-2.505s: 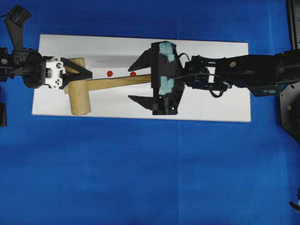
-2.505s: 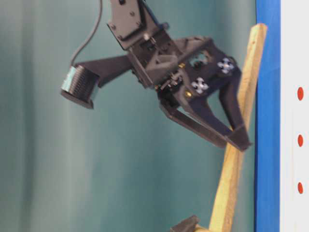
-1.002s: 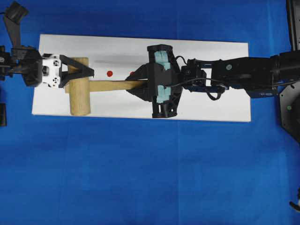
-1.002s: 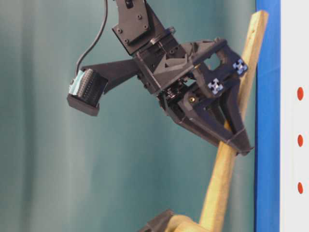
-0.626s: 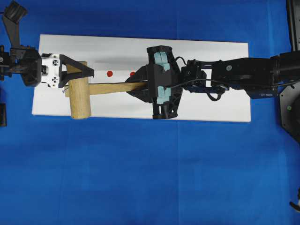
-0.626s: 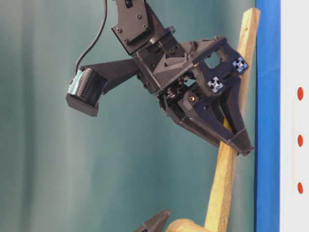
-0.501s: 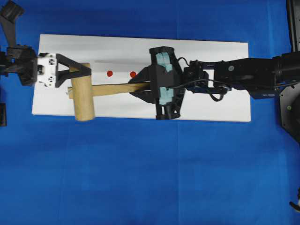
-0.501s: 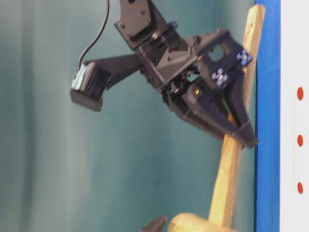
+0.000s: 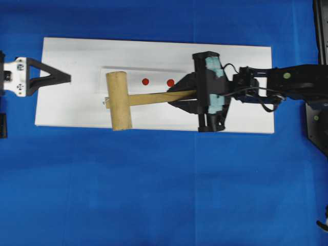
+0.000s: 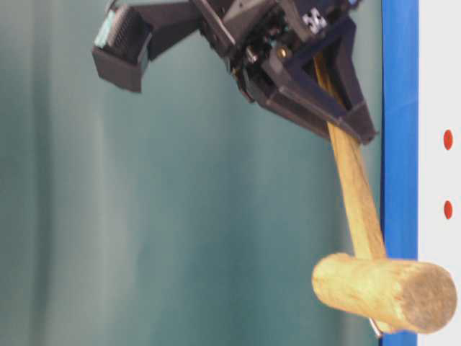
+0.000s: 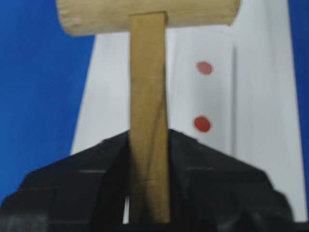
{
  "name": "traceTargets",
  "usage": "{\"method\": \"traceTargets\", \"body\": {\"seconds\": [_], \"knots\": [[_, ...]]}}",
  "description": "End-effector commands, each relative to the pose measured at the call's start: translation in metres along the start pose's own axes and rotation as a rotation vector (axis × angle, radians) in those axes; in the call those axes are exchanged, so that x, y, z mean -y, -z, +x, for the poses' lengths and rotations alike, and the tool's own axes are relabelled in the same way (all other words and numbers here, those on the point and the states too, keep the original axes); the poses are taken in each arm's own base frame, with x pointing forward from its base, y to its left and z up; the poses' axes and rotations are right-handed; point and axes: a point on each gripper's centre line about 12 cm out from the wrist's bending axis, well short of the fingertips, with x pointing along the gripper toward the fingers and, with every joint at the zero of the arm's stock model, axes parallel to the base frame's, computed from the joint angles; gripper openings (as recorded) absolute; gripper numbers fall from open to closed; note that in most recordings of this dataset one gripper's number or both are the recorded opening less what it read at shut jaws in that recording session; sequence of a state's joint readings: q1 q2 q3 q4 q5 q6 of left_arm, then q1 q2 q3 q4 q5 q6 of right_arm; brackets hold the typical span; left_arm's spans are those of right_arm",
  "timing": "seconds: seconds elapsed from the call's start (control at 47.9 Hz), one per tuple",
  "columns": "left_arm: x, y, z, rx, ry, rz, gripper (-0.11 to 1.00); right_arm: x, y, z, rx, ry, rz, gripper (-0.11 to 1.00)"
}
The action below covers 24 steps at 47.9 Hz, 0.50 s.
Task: Hit the mark with a hammer.
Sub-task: 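Open the left gripper and withdraw it, keeping the mallet in the right gripper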
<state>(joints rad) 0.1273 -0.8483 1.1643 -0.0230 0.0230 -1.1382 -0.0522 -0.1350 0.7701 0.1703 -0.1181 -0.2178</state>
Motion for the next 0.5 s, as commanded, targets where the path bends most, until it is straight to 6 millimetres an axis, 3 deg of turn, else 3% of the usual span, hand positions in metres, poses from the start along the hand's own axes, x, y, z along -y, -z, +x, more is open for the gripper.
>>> {"method": "traceTargets", "body": {"seconds": [0.0, 0.48], "knots": [[0.0041, -0.0017, -0.0055, 0.003, 0.007, 0.006, 0.9, 0.0009, -0.0143, -0.0103, 0.062, 0.006, 0.014, 0.08], [0.0021, -0.0024, -0.0065, 0.006, -0.003, 0.092, 0.9, 0.0027, -0.0181, -0.0118, 0.096, 0.017, 0.03, 0.08]]}}
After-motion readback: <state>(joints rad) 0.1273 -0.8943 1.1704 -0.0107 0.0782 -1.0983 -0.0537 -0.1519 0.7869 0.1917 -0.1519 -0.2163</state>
